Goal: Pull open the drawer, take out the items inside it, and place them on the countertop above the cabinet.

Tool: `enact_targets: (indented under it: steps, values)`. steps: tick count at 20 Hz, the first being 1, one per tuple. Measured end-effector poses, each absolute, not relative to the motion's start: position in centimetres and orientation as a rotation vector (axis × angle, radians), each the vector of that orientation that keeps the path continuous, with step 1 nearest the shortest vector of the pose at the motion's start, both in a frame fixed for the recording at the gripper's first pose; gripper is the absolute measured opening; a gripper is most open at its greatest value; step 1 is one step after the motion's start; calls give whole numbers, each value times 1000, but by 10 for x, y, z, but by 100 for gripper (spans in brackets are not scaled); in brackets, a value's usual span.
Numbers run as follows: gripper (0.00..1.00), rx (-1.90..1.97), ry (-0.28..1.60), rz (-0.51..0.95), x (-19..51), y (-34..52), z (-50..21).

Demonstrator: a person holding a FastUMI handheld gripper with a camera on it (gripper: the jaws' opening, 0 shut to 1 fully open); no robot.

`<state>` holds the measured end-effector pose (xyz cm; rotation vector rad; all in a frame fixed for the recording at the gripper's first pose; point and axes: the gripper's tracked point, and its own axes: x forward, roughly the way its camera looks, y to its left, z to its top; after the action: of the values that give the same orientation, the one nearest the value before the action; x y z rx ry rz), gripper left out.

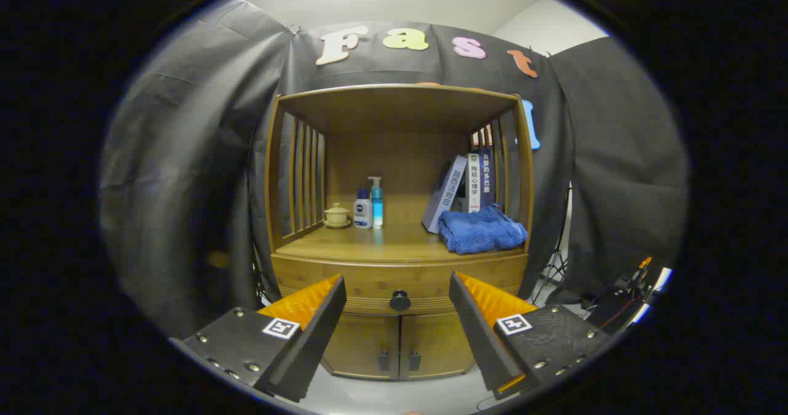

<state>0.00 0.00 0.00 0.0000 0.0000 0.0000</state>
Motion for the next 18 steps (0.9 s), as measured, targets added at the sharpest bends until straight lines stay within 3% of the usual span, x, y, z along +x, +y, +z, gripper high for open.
enact_targets:
  steps: [18]
  values:
    - [100,29,0,-29,21,-17,-14]
